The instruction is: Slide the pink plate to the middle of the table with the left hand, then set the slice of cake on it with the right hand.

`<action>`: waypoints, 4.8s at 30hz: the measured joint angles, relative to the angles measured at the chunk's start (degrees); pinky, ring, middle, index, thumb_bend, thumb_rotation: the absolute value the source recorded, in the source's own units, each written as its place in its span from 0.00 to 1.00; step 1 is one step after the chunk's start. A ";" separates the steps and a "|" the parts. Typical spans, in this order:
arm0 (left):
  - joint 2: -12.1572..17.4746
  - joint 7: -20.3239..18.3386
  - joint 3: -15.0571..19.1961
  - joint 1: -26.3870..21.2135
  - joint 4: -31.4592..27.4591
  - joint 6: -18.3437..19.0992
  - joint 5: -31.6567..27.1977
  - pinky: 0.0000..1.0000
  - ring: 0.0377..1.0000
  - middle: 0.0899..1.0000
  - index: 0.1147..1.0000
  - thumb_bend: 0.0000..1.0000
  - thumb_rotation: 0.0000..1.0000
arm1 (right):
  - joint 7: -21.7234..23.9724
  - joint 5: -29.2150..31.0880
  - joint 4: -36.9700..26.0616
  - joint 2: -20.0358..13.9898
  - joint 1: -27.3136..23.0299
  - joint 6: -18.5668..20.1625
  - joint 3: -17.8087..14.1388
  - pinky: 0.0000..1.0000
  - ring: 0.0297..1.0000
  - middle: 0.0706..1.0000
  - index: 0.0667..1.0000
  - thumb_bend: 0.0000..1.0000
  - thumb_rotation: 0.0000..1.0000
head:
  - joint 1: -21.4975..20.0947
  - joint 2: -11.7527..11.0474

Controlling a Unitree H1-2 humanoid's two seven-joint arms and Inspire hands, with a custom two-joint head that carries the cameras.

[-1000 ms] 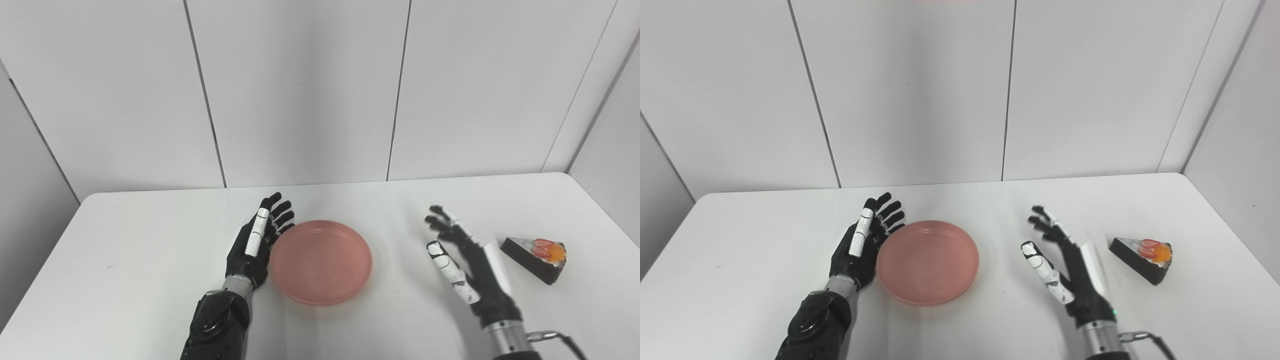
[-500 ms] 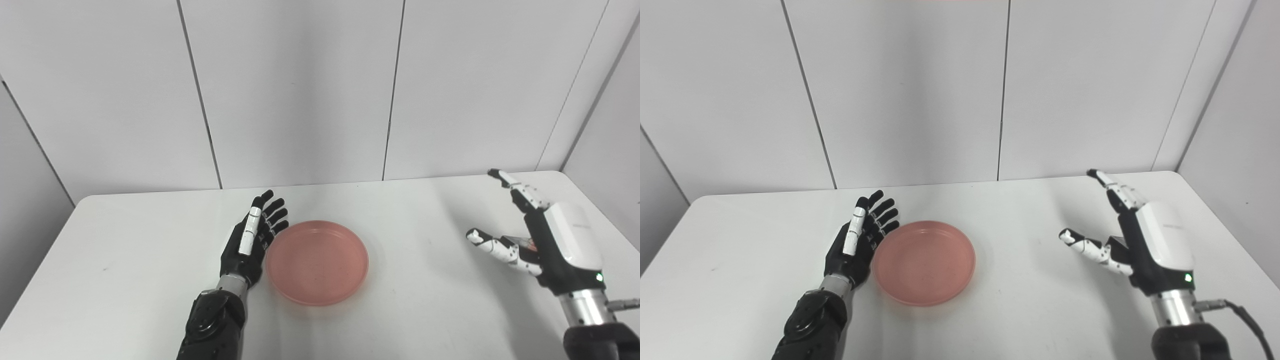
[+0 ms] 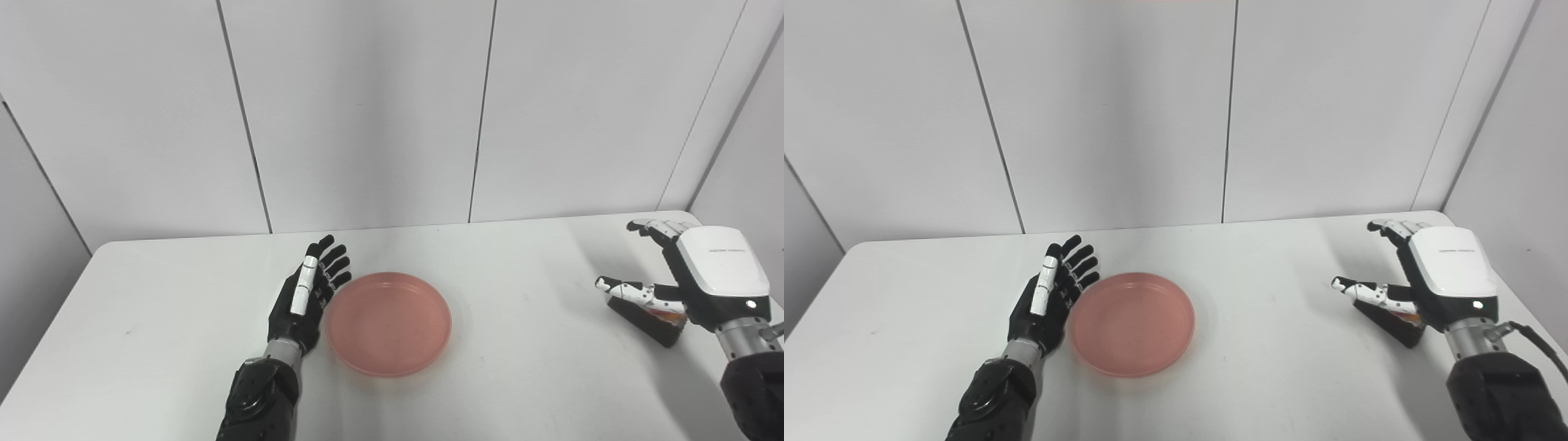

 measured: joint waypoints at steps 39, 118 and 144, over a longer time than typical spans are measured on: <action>-0.08 1.42 0.00 2.67 -6.69 6.03 -0.04 0.86 0.89 0.87 0.90 0.74 0.85 | -4.83 0.43 24.97 -1.51 -6.76 6.35 13.18 0.65 0.70 0.71 0.69 0.78 0.98 | 1.23 1.93; -4.04 5.21 -1.96 2.14 -5.37 3.72 2.89 0.81 0.86 0.85 0.87 0.72 0.84 | -4.32 4.24 19.37 17.84 -24.74 -12.82 26.54 0.14 0.17 0.21 0.29 0.50 0.50 | 17.49 0.26; -3.75 4.99 -2.96 2.76 -5.24 1.99 3.46 0.75 0.83 0.83 0.82 0.71 0.87 | -8.91 1.20 29.29 21.83 -24.71 -14.90 33.02 0.33 0.38 0.41 0.45 0.67 0.64 | 16.17 0.79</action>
